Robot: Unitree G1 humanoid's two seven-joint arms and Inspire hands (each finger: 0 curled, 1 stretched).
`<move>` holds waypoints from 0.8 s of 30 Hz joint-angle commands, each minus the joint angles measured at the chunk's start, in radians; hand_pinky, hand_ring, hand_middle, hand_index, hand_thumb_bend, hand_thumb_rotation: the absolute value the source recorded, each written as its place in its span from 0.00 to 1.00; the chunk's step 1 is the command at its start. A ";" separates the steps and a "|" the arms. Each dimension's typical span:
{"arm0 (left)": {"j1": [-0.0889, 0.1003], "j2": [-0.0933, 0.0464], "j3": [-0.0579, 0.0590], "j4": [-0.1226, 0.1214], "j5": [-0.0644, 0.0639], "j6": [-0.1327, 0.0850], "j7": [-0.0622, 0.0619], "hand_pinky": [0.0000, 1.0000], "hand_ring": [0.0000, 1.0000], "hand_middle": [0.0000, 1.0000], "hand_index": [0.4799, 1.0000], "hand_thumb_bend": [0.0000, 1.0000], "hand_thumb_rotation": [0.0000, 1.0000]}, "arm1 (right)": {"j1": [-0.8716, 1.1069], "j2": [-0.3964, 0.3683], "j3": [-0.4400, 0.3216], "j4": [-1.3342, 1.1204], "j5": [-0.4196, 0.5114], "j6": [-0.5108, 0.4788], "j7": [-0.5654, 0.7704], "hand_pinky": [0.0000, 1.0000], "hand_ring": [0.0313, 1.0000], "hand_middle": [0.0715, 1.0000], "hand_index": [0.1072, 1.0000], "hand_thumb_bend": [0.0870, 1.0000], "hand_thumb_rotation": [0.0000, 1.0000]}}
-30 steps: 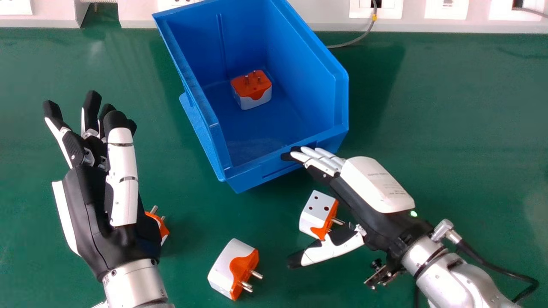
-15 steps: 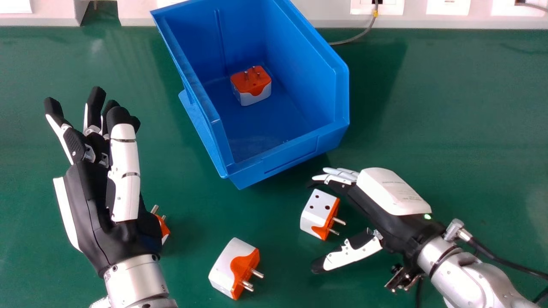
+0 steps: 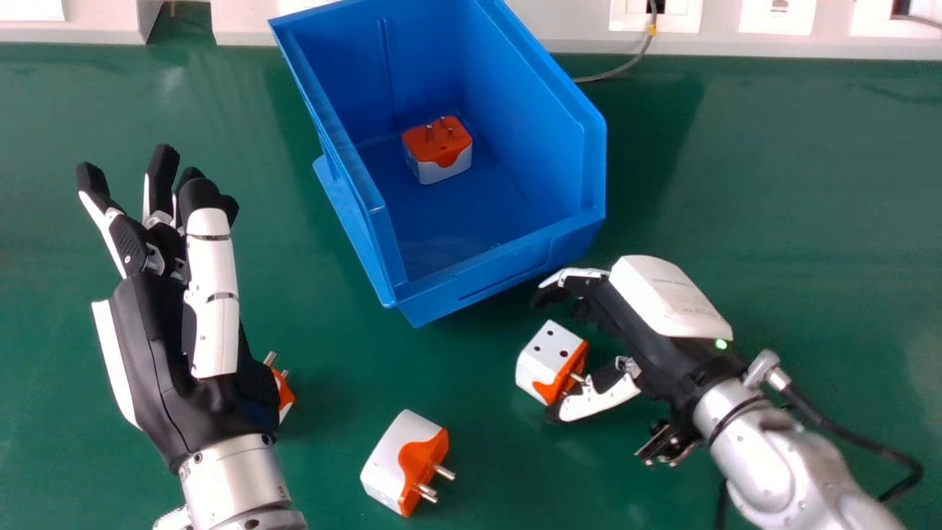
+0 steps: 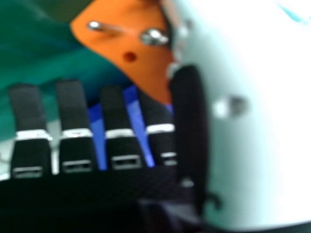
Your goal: Pick all objects and put in blue box
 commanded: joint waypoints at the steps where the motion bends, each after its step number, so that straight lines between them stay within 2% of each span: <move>1: -0.008 -0.100 -0.003 -0.026 0.015 -0.010 0.004 0.88 0.93 0.94 0.84 0.41 0.50 | 0.012 0.017 0.024 0.038 -0.004 -0.033 -0.028 0.42 0.45 0.52 0.54 0.54 0.00; 2: -0.008 -0.101 -0.003 -0.026 0.015 -0.012 0.005 0.88 0.93 0.94 0.83 0.42 0.49 | 0.011 0.018 0.024 0.046 -0.004 -0.051 -0.047 0.38 0.41 0.47 0.52 0.49 0.00; 4: -0.007 -0.103 -0.005 -0.025 0.017 -0.013 0.006 0.88 0.93 0.94 0.84 0.43 0.49 | 0.007 0.017 0.025 0.059 -0.004 -0.076 -0.073 0.37 0.40 0.45 0.51 0.48 0.00; 7: -0.008 -0.099 -0.007 -0.019 0.018 -0.017 0.001 0.88 0.93 0.94 0.84 0.43 0.49 | 0.000 0.012 0.018 0.074 0.005 -0.097 -0.085 0.35 0.38 0.44 0.50 0.46 0.00; 16: -0.012 -0.091 -0.003 -0.010 0.018 -0.022 -0.010 0.89 0.93 0.94 0.85 0.42 0.50 | -0.007 0.006 0.005 0.091 0.006 -0.132 -0.099 0.34 0.37 0.42 0.50 0.44 0.00; 18: -0.016 -0.096 -0.001 -0.010 0.022 -0.018 -0.002 0.88 0.93 0.94 0.85 0.42 0.50 | -0.007 0.008 0.003 0.089 0.008 -0.132 -0.102 0.34 0.37 0.42 0.50 0.44 0.00; 24: -0.024 -0.099 -0.003 -0.010 0.020 -0.014 0.000 0.88 0.93 0.94 0.84 0.42 0.50 | -0.008 0.006 -0.004 0.074 0.005 -0.139 -0.123 0.34 0.37 0.42 0.50 0.44 0.00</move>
